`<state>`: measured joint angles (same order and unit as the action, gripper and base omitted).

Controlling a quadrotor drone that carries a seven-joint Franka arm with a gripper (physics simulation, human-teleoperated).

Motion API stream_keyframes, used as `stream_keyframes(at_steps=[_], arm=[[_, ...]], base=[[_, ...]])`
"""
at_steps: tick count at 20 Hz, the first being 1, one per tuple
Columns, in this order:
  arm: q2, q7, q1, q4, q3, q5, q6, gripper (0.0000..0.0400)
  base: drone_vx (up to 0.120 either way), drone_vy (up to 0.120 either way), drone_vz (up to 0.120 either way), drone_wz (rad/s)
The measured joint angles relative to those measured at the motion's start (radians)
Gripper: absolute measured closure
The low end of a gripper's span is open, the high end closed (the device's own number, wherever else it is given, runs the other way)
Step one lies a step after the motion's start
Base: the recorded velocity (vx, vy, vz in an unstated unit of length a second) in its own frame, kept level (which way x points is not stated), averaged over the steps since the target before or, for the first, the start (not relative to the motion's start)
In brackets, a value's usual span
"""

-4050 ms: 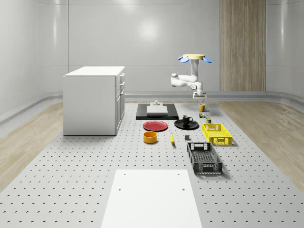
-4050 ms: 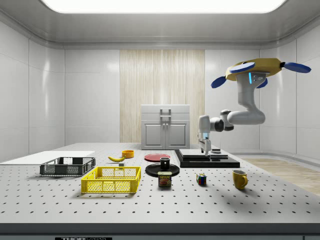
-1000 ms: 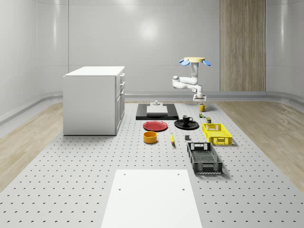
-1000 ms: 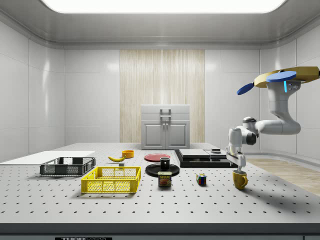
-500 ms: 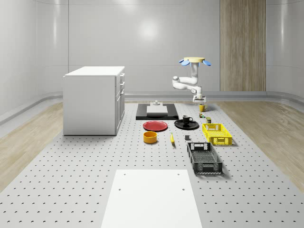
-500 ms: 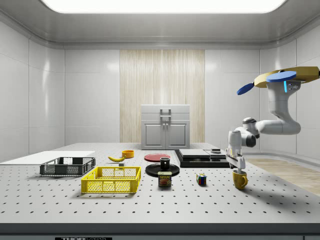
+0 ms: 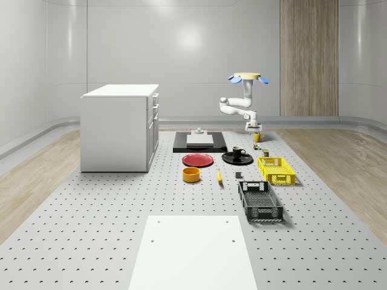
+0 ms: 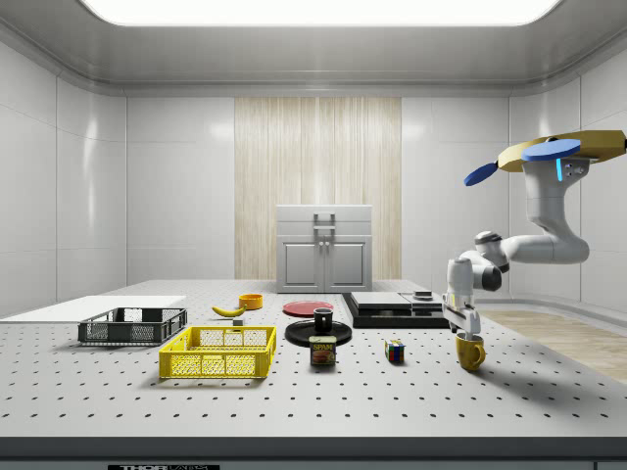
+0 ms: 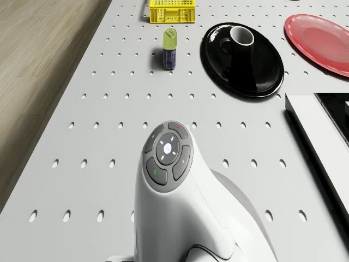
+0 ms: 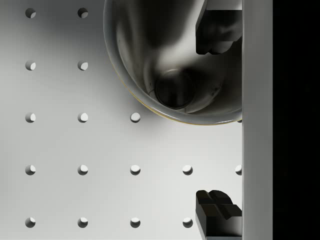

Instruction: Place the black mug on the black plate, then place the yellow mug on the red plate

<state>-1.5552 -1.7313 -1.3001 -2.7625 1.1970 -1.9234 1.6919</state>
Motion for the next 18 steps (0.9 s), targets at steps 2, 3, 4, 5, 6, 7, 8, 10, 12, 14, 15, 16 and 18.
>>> stream_keyframes(at_steps=[2, 3, 4, 5, 6, 7, 8, 10, 12, 14, 15, 16, 18], arm=[[0.002, 0.001, 0.001, 0.000, -0.001, -0.002, -0.001, 0.0000], [0.003, 0.001, 0.001, 0.000, -0.002, -0.003, -0.002, 0.0000], [0.005, -0.001, -0.001, 0.000, -0.002, -0.004, -0.004, 0.0000], [0.006, -0.003, -0.003, 0.000, -0.002, -0.004, -0.005, 0.0000], [0.007, -0.004, -0.004, 0.000, -0.003, -0.005, -0.006, 0.0000], [0.009, -0.005, -0.005, 0.000, -0.003, -0.006, -0.007, 0.0000], [0.010, -0.006, -0.005, 0.000, -0.003, -0.006, -0.008, 0.0000], [0.012, -0.006, -0.006, 0.000, -0.003, -0.007, -0.010, 0.0000], [0.014, -0.007, -0.006, 0.000, -0.004, -0.008, -0.012, 0.0114], [0.016, -0.007, -0.006, 0.000, -0.004, -0.009, -0.013, 0.0183], [0.017, -0.007, -0.006, 0.000, -0.004, -0.009, -0.014, 0.0207], [0.017, -0.006, -0.005, 0.000, -0.004, -0.010, -0.015, 0.0225], [0.019, -0.006, -0.005, 0.000, -0.004, -0.010, -0.016, 0.0251]], base=[[0.000, 0.000, 0.000, 0.000], [0.000, 0.000, 0.000, 0.000], [0.000, 0.000, 0.000, 0.000], [0.000, 0.000, 0.000, 0.000], [0.000, 0.000, 0.000, 0.000], [0.000, 0.000, 0.000, 0.000], [0.000, 0.000, 0.000, 0.000], [0.000, 0.000, 0.000, 0.000], [0.000, 0.000, 0.000, 0.000], [0.000, 0.000, 0.000, 0.000], [0.000, 0.000, 0.000, 0.000], [0.000, 0.000, 0.000, 0.000], [0.000, 0.000, 0.000, 0.000]])
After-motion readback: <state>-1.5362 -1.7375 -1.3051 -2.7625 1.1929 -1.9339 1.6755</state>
